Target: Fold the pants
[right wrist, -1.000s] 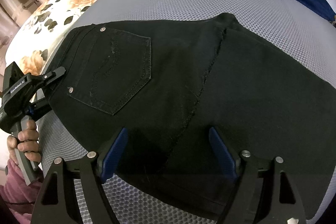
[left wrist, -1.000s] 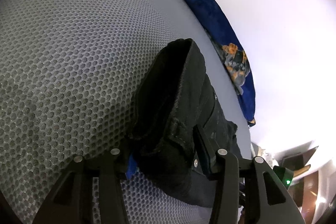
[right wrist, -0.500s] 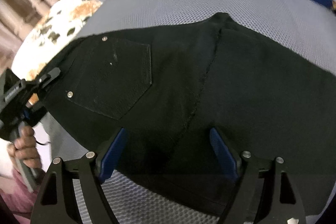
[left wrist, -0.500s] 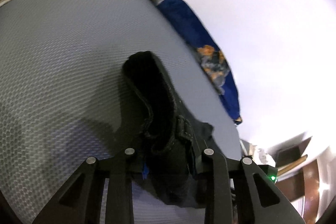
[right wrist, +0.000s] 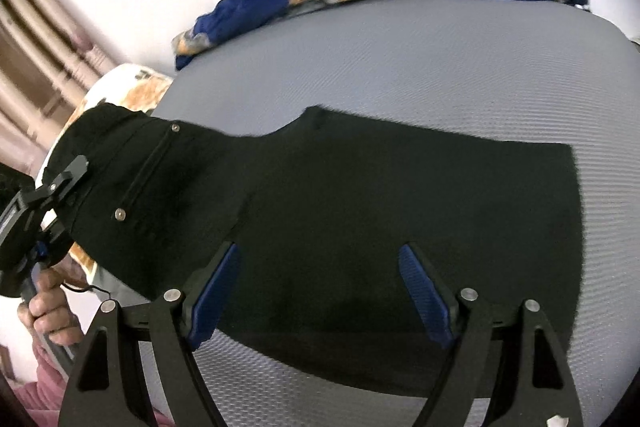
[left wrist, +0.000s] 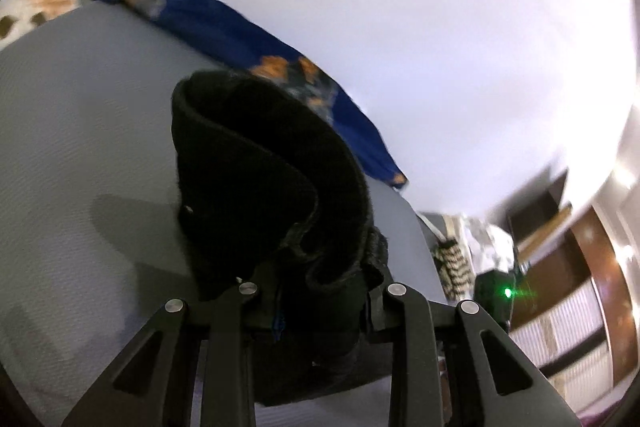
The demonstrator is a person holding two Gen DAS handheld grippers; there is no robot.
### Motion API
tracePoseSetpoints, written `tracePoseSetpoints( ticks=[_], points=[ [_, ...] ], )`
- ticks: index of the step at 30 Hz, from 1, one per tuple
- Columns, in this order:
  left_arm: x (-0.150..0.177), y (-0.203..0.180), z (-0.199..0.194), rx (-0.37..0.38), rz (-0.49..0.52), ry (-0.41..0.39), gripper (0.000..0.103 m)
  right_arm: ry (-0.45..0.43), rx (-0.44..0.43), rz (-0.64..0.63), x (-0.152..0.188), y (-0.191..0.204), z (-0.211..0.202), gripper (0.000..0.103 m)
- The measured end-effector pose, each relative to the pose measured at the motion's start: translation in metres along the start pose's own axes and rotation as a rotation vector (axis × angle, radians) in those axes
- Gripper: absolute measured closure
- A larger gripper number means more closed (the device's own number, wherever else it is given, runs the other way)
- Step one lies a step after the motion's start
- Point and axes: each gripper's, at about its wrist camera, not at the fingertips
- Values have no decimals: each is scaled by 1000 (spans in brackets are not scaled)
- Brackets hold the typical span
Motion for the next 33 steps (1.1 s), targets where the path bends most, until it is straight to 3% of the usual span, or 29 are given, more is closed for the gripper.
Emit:
tracePoseSetpoints(
  ticks=[14,22,25,28,33],
  points=[
    [41,-88,120,75,216,302,75,-83,24,144,-15,-67,-36,23],
    [100,-105,191,-24,319,501,75,-75,25,198,-17,-96,-49,23],
    [109,-106,199,-46,330,521,71,-49,-6,228,-14,-109,-44,24],
    [109,-119,196,-68,368,528,61,-22,-37,244,-10,-118,-39,25],
    [106,-137,167,-12,436,516,47,16,-119,262,-8,-128,-27,25]
  ],
)
Point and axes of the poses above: each gripper's, at about its wrist camera, not at the fingertips, and z roughly the way its jaws point, y to its left, x to its underside
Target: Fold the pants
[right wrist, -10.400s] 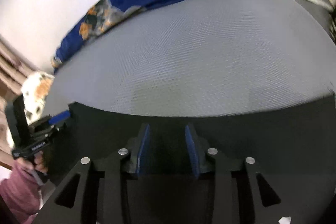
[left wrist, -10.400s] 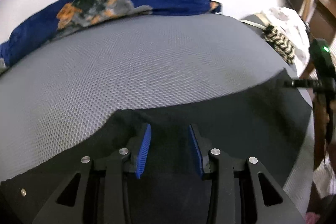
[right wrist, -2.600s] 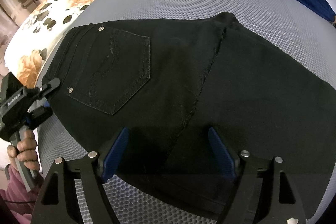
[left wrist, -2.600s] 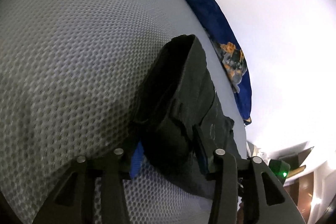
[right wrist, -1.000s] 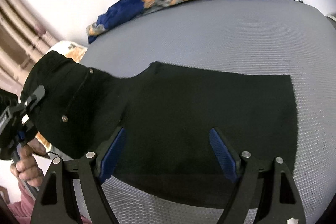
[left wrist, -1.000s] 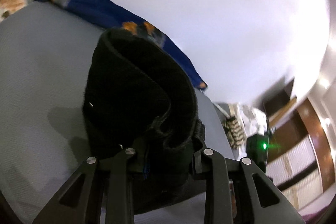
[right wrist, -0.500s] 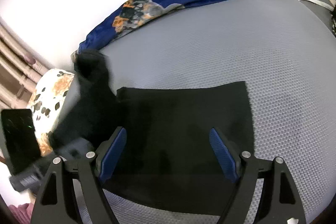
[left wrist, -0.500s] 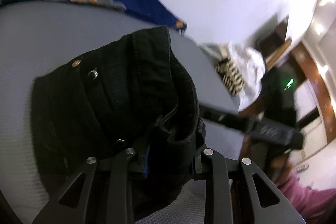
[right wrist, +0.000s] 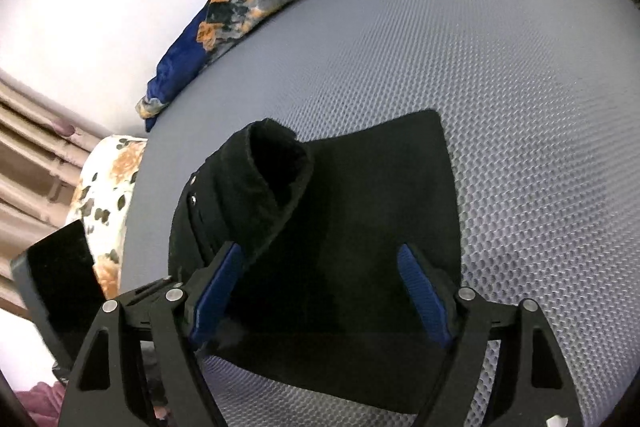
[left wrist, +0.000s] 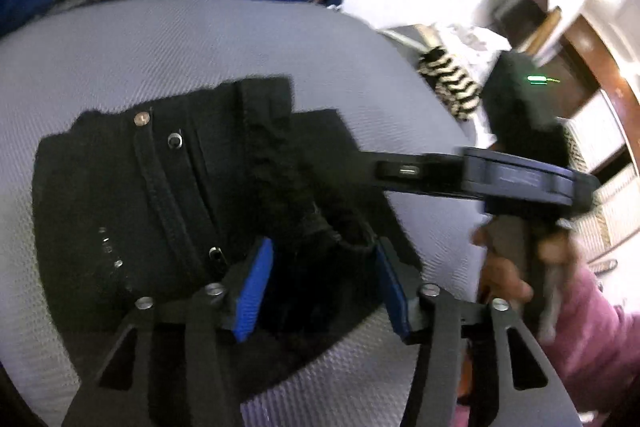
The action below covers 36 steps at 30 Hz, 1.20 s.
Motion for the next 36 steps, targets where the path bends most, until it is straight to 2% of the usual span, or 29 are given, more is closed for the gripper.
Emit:
tracePoseSetpoints(
  ticks=[2,4,9,12,17,21,23,25,27,29,30,32,36],
  points=[
    [2,-2,-17,-17,17,-42,42,28,-54,9,-1,-4,5,26],
    [4,6,-34,-33,7,-72,42,53,-103,4,-3,-8,12,27],
    [6,49,-58,-137,-116,-125,42,112,-166,8,-11,-20,28,36],
    [10,71,-62,-172,-184,-132,42,130,-206,-3,-18,-25,35,43],
    [30,90,-59,-211,-231,-113,42,150,-261,-32,-32,-23,49,44],
    [35,91,-50,-221,-234,-98,42,177,-317,-61,-42,-14,67,55],
    [34,91,-47,-227,-227,-98,42,184,-331,-65,-45,-11,74,56],
    [31,92,-44,-226,-234,-96,42,189,-350,-59,-46,-8,81,64],
    [27,94,-41,-221,-244,-96,42,179,-337,-52,-46,-5,81,78],
    [27,95,-46,-213,-254,-107,42,146,-304,-57,-42,3,71,84],
    [25,95,-48,-208,-258,-118,42,126,-285,-63,-40,8,61,91],
    [21,96,-52,-204,-254,-137,42,96,-300,-34,-37,14,44,92],
    [9,88,-58,-203,-210,-172,42,13,-250,-52,-36,27,7,92]
  ],
)
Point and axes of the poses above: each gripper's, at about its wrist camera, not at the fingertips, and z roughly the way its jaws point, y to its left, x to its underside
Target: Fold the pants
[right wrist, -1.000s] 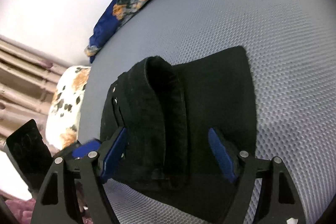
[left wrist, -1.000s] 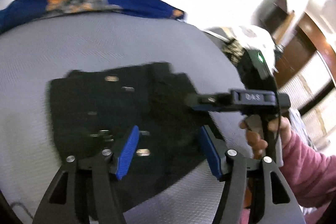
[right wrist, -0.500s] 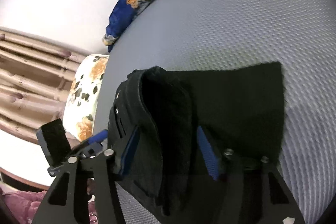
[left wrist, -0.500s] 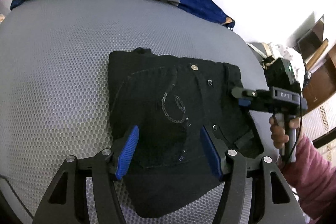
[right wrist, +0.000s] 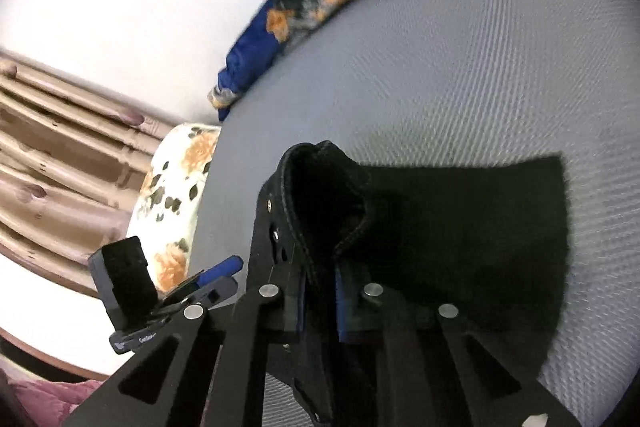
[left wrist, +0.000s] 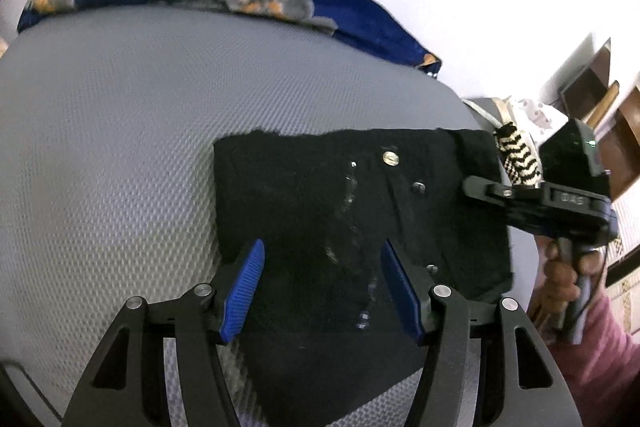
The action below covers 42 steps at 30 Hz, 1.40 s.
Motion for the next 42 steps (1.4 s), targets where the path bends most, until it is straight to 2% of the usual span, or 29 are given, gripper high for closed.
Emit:
tracePoseSetpoints(
  ticks=[3,6,10,14,17,19,24,28,29,31,32,34,39,42],
  points=[
    [-7,-12,-2,27,43,-23,42,-70,61,9,-1,-2,-29,92],
    [-12,-25,2,60,86,-27,42,-93,144,68,1,-26,-45,93],
    [-12,-39,20,91,132,19,42,-38,288,143,13,-71,-29,92],
    [-5,-46,50,117,160,117,42,-53,265,191,13,-83,-25,89],
    [5,-46,70,103,173,174,42,-59,300,156,13,-87,-30,77],
    [8,-48,76,94,192,181,42,-68,306,163,16,-86,-34,71],
    [12,-54,70,97,198,199,42,-80,323,164,36,-80,-57,71],
    [23,-55,61,99,204,208,42,-85,332,163,59,-58,-67,71],
    [26,-54,59,97,209,209,42,-84,335,160,61,-53,-67,71],
    [31,-53,56,89,218,212,42,-59,331,150,73,-48,-67,83],
    [33,-53,56,87,219,215,42,-59,348,145,74,-43,-65,83],
    [36,-54,53,83,222,213,42,-69,393,108,79,-37,-65,92],
    [41,-51,42,70,223,211,42,-113,404,83,87,-20,-80,94],
    [50,-53,44,24,262,229,42,-103,406,106,94,-27,-81,94]
  ],
)
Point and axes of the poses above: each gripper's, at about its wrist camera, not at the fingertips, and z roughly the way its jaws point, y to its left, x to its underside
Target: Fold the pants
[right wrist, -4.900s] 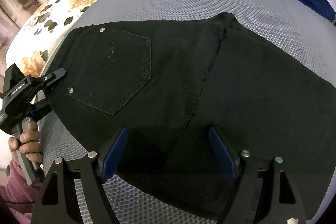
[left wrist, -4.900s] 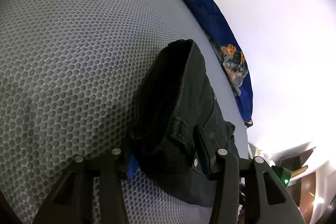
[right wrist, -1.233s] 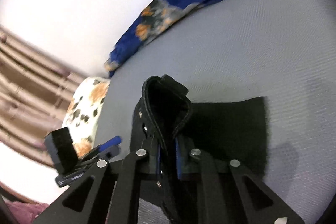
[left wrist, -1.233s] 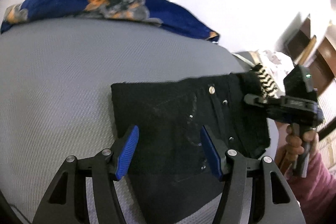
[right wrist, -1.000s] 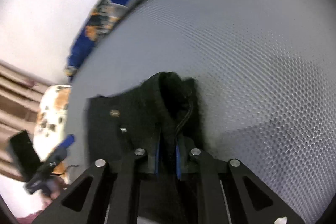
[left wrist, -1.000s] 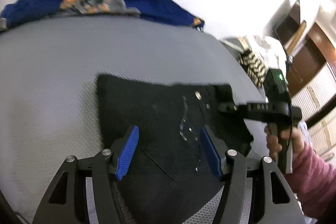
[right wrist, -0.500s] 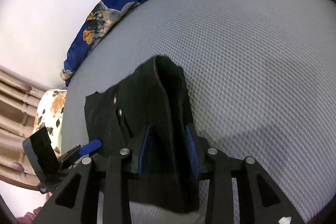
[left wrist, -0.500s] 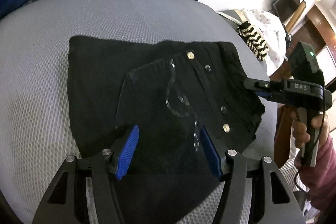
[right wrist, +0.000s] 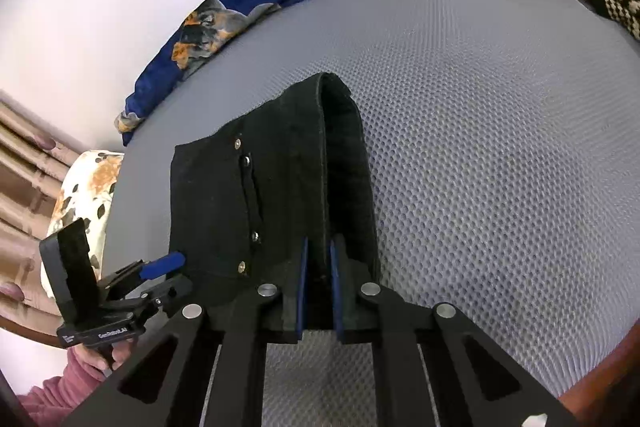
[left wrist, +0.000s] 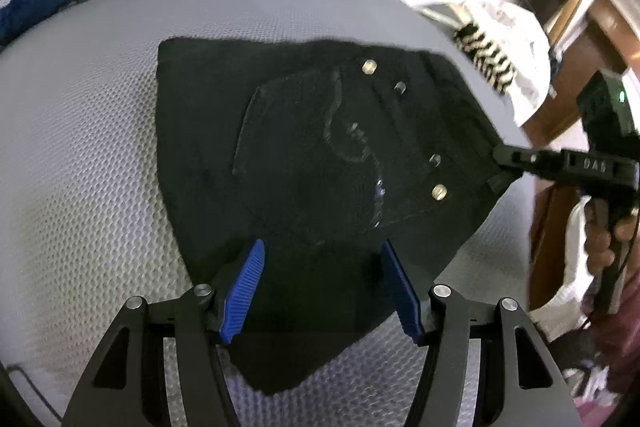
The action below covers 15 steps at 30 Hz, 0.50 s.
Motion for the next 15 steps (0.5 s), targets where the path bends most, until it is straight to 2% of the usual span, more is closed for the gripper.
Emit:
tracePoseSetpoints(
  ticks=[5,8,15],
  points=[
    [3,-10,7,-76,31,14,42,25,6,48,3,-16,17,93],
    [1,-13,11,-86,24,15,42,30,24,20,1,-12,19,93],
    [2,-15,13,-108,1,8,42,28,13,40,1,-13,22,90]
  ],
)
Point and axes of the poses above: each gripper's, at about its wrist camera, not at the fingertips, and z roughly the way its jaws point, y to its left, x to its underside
